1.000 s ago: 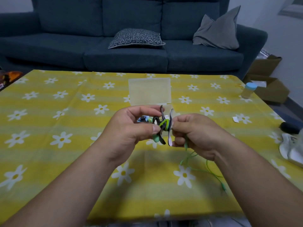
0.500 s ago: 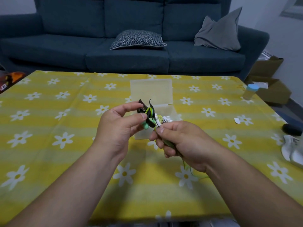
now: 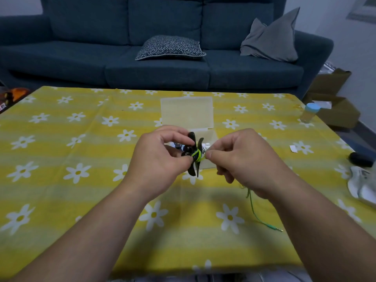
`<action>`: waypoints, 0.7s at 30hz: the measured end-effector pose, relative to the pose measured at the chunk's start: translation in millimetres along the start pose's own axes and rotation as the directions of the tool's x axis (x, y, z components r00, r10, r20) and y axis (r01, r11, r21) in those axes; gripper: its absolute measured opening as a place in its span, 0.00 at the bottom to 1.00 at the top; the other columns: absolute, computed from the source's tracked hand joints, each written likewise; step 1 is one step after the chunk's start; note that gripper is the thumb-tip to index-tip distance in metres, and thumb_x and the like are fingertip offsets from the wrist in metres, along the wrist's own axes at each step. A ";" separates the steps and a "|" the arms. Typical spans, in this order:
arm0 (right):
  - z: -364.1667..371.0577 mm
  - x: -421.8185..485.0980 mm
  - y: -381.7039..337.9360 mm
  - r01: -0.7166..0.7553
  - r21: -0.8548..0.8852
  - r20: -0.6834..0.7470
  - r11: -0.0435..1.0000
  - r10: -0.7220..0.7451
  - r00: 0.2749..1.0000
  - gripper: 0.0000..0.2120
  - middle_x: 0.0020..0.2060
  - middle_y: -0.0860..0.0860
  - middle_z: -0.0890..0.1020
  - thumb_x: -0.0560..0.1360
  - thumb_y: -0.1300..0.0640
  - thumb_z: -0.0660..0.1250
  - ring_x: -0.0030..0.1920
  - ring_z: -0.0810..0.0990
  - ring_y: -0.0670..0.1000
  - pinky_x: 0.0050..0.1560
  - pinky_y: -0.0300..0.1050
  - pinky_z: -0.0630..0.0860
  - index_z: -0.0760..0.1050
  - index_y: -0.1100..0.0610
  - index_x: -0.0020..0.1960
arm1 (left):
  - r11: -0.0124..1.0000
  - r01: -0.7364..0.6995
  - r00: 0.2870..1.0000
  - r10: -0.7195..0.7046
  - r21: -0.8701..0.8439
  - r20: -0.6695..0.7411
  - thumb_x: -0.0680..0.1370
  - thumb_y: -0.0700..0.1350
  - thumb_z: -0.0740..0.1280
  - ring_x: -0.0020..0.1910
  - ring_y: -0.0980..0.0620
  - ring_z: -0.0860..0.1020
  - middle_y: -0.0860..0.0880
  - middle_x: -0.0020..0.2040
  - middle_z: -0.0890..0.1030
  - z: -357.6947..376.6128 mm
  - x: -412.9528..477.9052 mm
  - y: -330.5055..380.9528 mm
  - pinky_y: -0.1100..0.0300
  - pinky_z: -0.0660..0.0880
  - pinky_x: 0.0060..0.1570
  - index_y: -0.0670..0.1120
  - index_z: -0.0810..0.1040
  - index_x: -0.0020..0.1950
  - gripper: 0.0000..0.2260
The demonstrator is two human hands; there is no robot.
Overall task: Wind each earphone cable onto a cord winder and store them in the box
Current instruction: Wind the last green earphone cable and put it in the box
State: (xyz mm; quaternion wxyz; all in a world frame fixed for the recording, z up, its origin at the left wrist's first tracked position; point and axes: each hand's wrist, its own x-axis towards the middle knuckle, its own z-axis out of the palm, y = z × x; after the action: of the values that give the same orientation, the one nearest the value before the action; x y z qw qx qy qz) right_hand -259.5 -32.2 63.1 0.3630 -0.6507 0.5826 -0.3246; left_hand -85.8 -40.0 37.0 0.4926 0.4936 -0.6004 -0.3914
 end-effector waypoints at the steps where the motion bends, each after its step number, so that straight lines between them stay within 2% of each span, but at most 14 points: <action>1: -2.3 0.0 -0.4 0.013 -0.020 -0.029 1.000 -0.013 0.999 0.08 0.23 0.51 0.78 0.74 0.59 0.71 0.22 0.74 0.49 0.28 0.45 0.71 0.82 0.59 0.37 | 1.000 0.005 1.000 -0.005 0.005 0.027 0.66 0.28 0.74 0.29 0.53 0.76 0.56 0.51 0.82 0.6 -0.5 -0.5 0.57 0.79 0.37 0.49 0.84 0.39 0.15; 6: -11.3 0.7 1.6 0.068 0.053 -0.072 0.996 -0.064 0.995 0.04 0.27 0.53 0.81 0.74 0.61 0.73 0.24 0.78 0.49 0.33 0.46 0.74 0.81 0.58 0.40 | 0.997 0.071 0.980 -0.065 -0.024 0.188 0.67 0.27 0.74 0.28 0.52 0.75 0.55 0.51 0.83 2.1 -2.5 -0.5 0.54 0.79 0.39 0.47 0.85 0.40 0.14; 11: -13.8 3.9 7.2 0.079 0.145 -0.079 0.986 -0.068 0.995 0.04 0.23 0.50 0.76 0.72 0.61 0.75 0.24 0.71 0.48 0.28 0.37 0.70 0.82 0.60 0.41 | 0.973 0.165 0.946 -0.110 -0.161 0.306 0.67 0.24 0.72 0.25 0.56 0.76 0.52 0.52 0.84 1.4 -5.2 5.8 0.60 0.76 0.37 0.42 0.85 0.41 0.14; 14: -14.8 8.7 12.6 0.009 0.265 -0.099 0.964 0.018 0.995 0.05 0.22 0.46 0.73 0.72 0.62 0.74 0.23 0.68 0.45 0.28 0.36 0.70 0.80 0.64 0.41 | 0.938 0.225 0.922 -0.118 -0.263 0.369 0.62 0.26 0.73 0.24 0.57 0.76 0.51 0.51 0.84 2.4 -7.4 8.6 0.64 0.75 0.34 0.41 0.85 0.40 0.13; 16: -13.7 11.8 16.9 -0.061 0.338 -0.078 0.939 0.093 0.993 0.06 0.23 0.46 0.72 0.74 0.62 0.73 0.22 0.66 0.44 0.31 0.37 0.73 0.79 0.65 0.42 | 0.903 0.267 0.910 -0.122 -0.336 0.395 0.61 0.30 0.70 0.27 0.55 0.78 0.50 0.51 0.84 3.2 -8.4 8.0 0.63 0.76 0.34 0.44 0.85 0.38 0.12; 18: -9.3 13.8 21.3 -0.133 0.373 -0.026 0.918 0.153 0.988 0.04 0.24 0.49 0.71 0.75 0.64 0.71 0.22 0.65 0.45 0.31 0.38 0.73 0.79 0.64 0.43 | 0.866 0.295 0.911 -0.128 -0.404 0.392 0.62 0.31 0.70 0.39 0.49 0.81 0.50 0.53 0.85 3.5 -7.5 5.5 0.60 0.77 0.37 0.45 0.86 0.39 0.12; 19: -5.9 13.9 22.9 -0.163 0.364 0.008 0.917 0.171 0.985 0.04 0.25 0.49 0.70 0.76 0.65 0.69 0.22 0.65 0.45 0.31 0.39 0.72 0.78 0.63 0.42 | 0.846 0.304 0.916 -0.134 -0.438 0.378 0.62 0.32 0.70 0.43 0.47 0.81 0.49 0.54 0.84 3.4 -6.5 4.6 0.58 0.77 0.38 0.46 0.86 0.39 0.13; 21: 3.8 12.9 26.3 -0.202 0.311 0.082 0.929 0.185 0.979 0.09 0.23 0.47 0.69 0.77 0.66 0.66 0.22 0.64 0.45 0.32 0.39 0.70 0.76 0.60 0.39 | 0.796 0.312 0.932 -0.149 -0.518 0.331 0.62 0.32 0.69 0.45 0.47 0.82 0.47 0.55 0.84 3.0 -3.8 3.1 0.59 0.78 0.36 0.44 0.86 0.40 0.12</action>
State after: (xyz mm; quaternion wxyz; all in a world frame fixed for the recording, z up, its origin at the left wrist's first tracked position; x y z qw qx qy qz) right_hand -268.7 -46.2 38.7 0.5080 -0.5313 0.5745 -0.3599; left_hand -89.3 -35.7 38.5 0.4764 0.3377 -0.4550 -0.6723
